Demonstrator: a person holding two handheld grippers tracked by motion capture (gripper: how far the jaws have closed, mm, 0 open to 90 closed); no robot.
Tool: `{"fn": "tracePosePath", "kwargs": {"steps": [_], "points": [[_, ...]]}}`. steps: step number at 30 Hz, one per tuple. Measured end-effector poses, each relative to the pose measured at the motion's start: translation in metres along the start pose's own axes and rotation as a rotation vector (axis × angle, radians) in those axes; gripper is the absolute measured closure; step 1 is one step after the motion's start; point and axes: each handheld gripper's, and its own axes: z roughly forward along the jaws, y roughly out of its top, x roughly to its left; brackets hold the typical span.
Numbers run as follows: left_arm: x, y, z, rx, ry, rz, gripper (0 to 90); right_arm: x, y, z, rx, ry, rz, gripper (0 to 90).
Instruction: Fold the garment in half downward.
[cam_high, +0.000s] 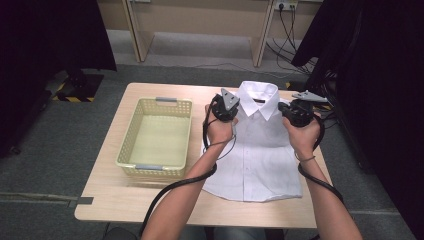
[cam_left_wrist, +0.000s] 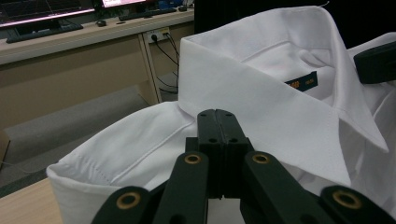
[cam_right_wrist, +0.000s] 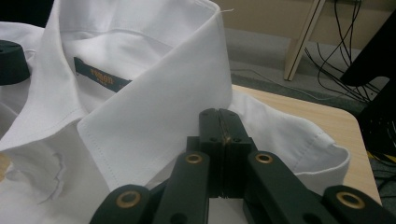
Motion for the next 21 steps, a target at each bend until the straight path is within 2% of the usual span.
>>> {"fn": "tracePosePath", "kwargs": {"steps": [21], "points": [[-0.013, -0.011, -0.02, -0.031, -0.013, 0.015, 89.4, 0.006, -0.019, -0.018, -0.027, 0.009, -0.012, 89.6]]}}
